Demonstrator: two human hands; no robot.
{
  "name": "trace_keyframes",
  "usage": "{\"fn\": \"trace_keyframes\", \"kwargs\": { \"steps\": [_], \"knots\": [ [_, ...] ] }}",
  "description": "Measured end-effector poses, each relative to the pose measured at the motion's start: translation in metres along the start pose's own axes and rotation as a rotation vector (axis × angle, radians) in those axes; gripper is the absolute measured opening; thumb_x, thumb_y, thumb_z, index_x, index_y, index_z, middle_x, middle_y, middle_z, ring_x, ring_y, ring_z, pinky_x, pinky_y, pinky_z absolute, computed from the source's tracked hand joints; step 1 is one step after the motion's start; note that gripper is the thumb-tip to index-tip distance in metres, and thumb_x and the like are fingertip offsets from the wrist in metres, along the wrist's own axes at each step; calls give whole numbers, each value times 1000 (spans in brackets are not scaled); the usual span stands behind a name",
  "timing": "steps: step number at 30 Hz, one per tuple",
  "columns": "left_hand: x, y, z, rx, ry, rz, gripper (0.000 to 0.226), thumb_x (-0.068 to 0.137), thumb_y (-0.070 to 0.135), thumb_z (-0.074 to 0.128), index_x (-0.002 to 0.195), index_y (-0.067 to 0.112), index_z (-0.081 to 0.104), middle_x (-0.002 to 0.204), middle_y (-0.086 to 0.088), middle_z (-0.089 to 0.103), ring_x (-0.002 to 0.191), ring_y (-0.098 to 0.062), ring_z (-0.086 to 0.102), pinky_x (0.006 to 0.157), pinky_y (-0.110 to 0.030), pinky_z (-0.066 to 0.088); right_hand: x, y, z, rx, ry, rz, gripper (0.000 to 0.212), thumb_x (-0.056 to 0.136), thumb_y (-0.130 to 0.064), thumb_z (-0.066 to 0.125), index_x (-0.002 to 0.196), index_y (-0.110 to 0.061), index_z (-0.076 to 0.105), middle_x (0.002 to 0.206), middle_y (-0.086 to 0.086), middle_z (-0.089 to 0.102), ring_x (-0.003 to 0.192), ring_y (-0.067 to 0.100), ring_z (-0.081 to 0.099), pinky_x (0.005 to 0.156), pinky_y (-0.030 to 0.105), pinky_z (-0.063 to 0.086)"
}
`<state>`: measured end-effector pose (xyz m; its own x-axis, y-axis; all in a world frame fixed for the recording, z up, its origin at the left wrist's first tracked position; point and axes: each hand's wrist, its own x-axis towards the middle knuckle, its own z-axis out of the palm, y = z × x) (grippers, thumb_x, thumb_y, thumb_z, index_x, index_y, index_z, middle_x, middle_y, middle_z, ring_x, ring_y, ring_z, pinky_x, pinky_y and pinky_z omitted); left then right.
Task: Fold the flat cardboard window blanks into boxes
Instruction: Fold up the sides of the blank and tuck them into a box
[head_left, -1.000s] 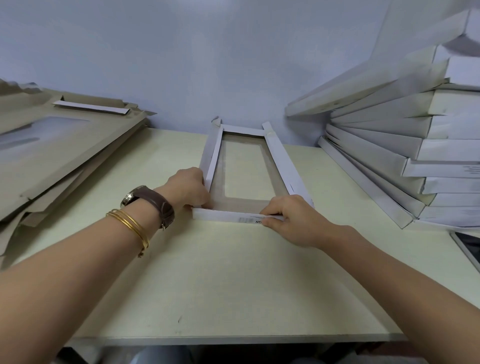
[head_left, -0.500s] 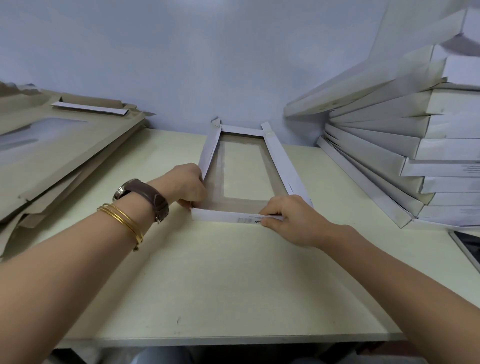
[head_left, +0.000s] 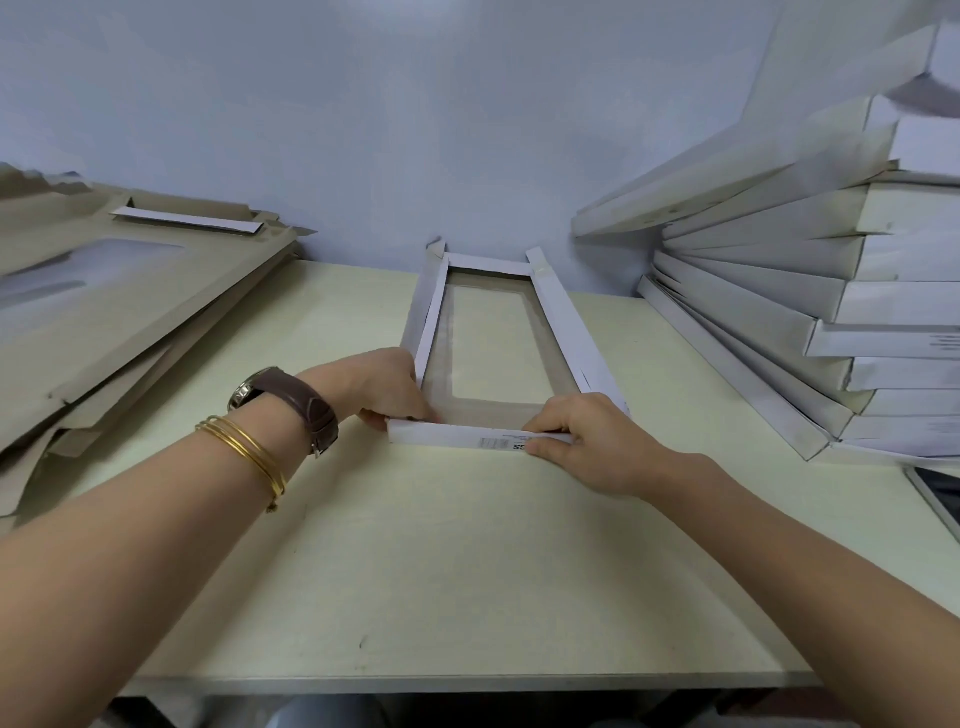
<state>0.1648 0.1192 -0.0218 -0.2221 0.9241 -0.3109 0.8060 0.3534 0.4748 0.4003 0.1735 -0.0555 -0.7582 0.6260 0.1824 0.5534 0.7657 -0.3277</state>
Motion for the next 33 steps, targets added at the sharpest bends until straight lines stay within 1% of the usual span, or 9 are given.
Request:
{"fn": "trace_keyframes", "kwargs": {
  "steps": [4,8,10,13,15,21,24,30,33],
  "knots": [
    [-2,8,-2,177,26,27,40,89,49,56,65,16,58,73,-2,52,82,-22,50,84,-32,38,0,1,1,2,7,3,25,94,-20,58,90,4,65,83,19,62,81,28,53,74,37,42],
    [-12,25,9,485,242,153,23,83,41,58,84,19,63,102,-6,39,105,-28,28,88,-39,27,0,0,1,6,8,3,26,94,-20,58,83,3,63,79,19,61,79,27,53,72,38,43],
    [-16,35,21,534,257,311,23,80,35,61,97,20,67,111,-5,42,107,-27,34,87,-37,32,0,0,1,-1,19,7,26,94,-22,59,81,1,64,77,16,62,78,26,53,72,37,42],
    [-20,44,38,437,178,436,8,81,21,61,87,18,58,98,-3,56,91,-24,54,73,-31,46,-1,0,1,-8,43,11,19,92,-26,63,86,-11,73,76,4,67,73,16,56,64,27,42],
    [-18,43,46,392,206,451,13,82,10,55,82,22,50,90,-1,55,84,-24,56,68,-32,47,-2,1,-2,2,50,30,17,90,-30,67,86,-15,74,71,-2,66,68,11,54,56,17,35],
    [-13,31,33,347,203,425,37,78,0,57,59,29,44,70,12,46,77,-19,53,67,-28,47,-10,17,-23,-150,-49,77,32,85,-50,64,89,-19,71,85,-7,67,84,12,58,74,30,47],
    [-13,24,21,327,118,394,36,76,0,62,57,28,49,65,14,50,72,-16,54,63,-23,43,-13,21,-35,-134,-104,81,21,82,-31,67,99,-20,71,100,-10,65,100,11,56,88,27,44],
    [-21,11,1,377,-3,345,26,76,2,68,65,24,61,62,14,52,66,-10,53,53,-16,38,-2,30,-39,-178,-171,122,52,74,6,50,120,-13,66,135,-1,57,134,12,42,104,17,29],
    [-25,7,-7,398,-61,326,23,75,5,73,67,23,62,65,10,56,65,-9,52,58,-16,40,5,33,-32,-206,-155,92,56,77,12,40,119,-14,66,136,1,57,139,13,37,108,25,30]
  ]
}}
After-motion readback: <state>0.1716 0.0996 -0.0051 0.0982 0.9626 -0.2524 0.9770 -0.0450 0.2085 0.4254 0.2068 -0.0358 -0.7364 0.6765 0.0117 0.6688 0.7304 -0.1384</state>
